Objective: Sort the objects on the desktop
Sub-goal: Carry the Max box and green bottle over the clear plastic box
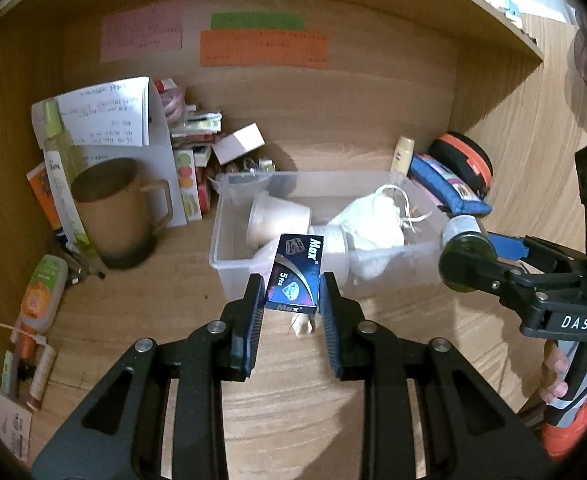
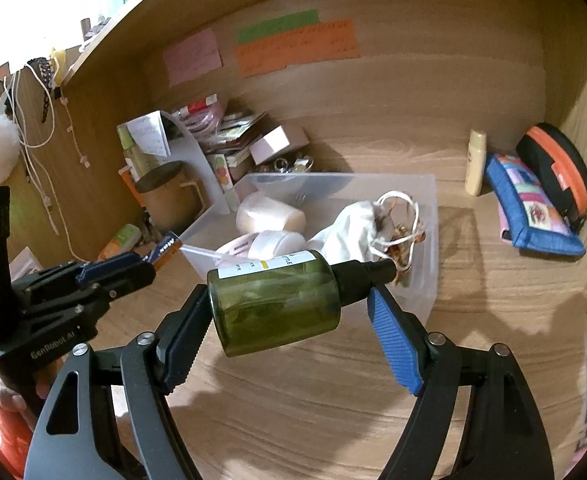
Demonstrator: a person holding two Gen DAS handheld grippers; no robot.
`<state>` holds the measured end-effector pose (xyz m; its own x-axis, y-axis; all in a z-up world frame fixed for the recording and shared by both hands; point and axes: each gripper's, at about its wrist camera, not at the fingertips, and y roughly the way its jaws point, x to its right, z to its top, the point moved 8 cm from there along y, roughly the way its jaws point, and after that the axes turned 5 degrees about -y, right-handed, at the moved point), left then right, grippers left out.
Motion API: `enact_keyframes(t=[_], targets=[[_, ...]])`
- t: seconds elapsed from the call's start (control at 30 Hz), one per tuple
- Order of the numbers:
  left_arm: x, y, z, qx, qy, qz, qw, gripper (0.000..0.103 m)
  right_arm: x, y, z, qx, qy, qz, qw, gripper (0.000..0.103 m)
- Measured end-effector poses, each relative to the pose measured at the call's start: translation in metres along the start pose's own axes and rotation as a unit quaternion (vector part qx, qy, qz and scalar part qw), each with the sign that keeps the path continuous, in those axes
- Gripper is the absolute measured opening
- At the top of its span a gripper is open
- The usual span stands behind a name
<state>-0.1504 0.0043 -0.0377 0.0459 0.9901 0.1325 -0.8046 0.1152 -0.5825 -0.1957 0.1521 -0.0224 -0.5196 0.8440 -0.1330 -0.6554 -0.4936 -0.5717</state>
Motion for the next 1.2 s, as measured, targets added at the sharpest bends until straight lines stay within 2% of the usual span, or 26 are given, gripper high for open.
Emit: enact_keyframes(t=[0.7,0.93,1.2], targets=[[0.003,0.014,0.045,0.026,0.003,-0.022,0.9994,0.027,0.015,0.009,0.032,0.018,-0.001,-0.013,1.0,0.076],[0.001,0.029,0.055,0.019,0.0,-0.035,0.9992,0.027,0.017,0.015,0.046,0.025,-0.008,-0.017,1.0,0.076],[-0.006,0.048,0.061,0.013,0.0,-0.029,0.9995,0.027,0.027,0.028,0.058,0.027,-0.001,-0.02,0.999,0.076]])
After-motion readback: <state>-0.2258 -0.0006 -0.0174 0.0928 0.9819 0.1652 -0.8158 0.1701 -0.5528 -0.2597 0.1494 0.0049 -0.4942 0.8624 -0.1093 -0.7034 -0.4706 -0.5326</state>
